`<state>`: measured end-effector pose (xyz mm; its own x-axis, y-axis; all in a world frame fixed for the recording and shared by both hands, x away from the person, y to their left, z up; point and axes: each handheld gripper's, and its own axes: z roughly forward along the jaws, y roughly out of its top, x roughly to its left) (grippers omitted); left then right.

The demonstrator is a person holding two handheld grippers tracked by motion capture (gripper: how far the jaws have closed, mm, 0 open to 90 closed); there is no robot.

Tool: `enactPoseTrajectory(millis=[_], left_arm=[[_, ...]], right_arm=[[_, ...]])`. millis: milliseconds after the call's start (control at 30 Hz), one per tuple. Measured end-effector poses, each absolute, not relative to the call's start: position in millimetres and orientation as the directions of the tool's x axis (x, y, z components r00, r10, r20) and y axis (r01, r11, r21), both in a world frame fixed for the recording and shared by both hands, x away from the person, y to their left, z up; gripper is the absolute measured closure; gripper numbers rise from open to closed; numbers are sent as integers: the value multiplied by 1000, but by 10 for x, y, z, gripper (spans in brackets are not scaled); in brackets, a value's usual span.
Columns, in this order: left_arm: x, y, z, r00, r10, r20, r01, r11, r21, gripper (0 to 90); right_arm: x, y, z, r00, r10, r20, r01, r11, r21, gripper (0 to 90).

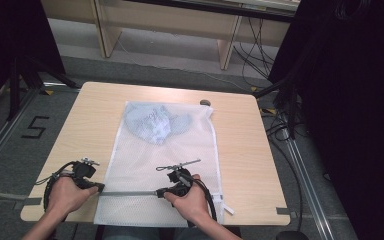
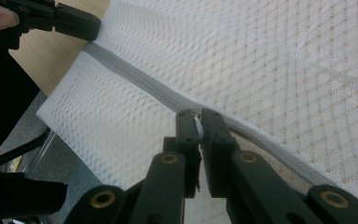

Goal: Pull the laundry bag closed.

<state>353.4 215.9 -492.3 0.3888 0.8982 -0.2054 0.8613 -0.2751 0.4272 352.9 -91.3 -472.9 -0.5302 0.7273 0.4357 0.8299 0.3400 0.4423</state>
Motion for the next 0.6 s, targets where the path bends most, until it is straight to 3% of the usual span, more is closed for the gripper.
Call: enactPoseTrajectory(millis=[600], left_arm=[[3533,2156,-4924,387,899,-206,861,-273,429,900]], right_arm=[[3531,-1003,-4729,-527,730,434,829,332,449,869]])
